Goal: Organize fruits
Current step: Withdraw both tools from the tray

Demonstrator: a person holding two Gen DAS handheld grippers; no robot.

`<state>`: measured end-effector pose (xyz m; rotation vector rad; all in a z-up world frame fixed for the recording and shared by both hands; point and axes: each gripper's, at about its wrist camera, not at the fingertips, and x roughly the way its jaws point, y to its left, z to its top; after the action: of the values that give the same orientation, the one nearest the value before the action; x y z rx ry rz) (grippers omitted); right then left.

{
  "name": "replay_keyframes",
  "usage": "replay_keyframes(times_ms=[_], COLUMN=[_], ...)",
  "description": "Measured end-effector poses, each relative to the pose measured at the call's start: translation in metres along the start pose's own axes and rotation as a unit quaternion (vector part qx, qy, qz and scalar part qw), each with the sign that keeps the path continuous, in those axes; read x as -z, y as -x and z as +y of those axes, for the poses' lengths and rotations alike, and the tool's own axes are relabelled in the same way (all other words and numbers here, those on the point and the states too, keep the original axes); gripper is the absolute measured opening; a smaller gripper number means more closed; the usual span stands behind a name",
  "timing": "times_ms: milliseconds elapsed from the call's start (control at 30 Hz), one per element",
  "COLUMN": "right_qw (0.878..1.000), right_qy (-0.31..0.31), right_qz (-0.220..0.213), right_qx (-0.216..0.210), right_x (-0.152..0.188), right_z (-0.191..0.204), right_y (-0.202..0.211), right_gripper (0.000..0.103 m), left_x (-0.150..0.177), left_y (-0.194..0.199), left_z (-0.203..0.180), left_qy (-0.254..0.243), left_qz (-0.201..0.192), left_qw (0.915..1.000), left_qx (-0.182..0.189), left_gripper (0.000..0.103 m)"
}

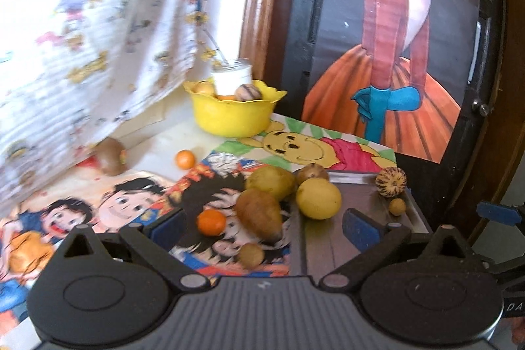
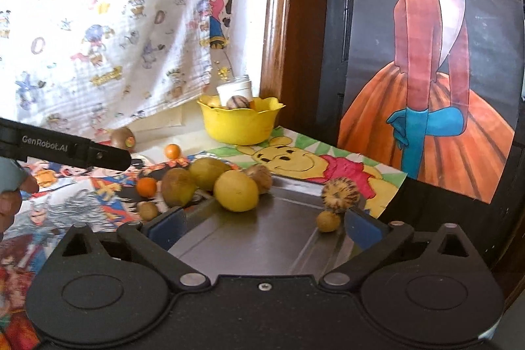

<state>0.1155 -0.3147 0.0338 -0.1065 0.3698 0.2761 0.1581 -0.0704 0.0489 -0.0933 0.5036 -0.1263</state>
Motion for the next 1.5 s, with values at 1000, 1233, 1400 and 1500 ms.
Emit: replay_keyframes(times_ms=[1000, 1233, 1400, 1500], right_qw=[0.996, 0.994, 0.992, 0.992], right_qy=[0.019, 0.017, 0.020, 0.028], right_qz=[0.070, 0.066, 0.060, 0.060], right_qx=[-0.057, -0.089, -0.105, -0.107], right_x=[0.047, 0.053, 0.056, 0.057], right_z=[0.080, 0.085, 0.089, 0.091], right_y=[0.034, 0.032, 0.029, 0.026], right_gripper=[0.102, 0.102, 0.102, 0.102], left_x=[0.077, 0.080, 0.082, 0.082], left_y=[0.070, 0.069, 0.066, 0.063], left_z=[0.043, 0.052, 0.061, 0.064], left_qy=[0.007, 0.013, 0.022, 0.022], left_qz=[0.079, 0.088, 0.096, 0.100], left_qw=[0.9957, 0.9942, 0.9927, 0.9919], left_qx=[-0.046, -0.061, -0.071, -0.075], left_gripper=[0.103, 0.103, 0.103, 0.103])
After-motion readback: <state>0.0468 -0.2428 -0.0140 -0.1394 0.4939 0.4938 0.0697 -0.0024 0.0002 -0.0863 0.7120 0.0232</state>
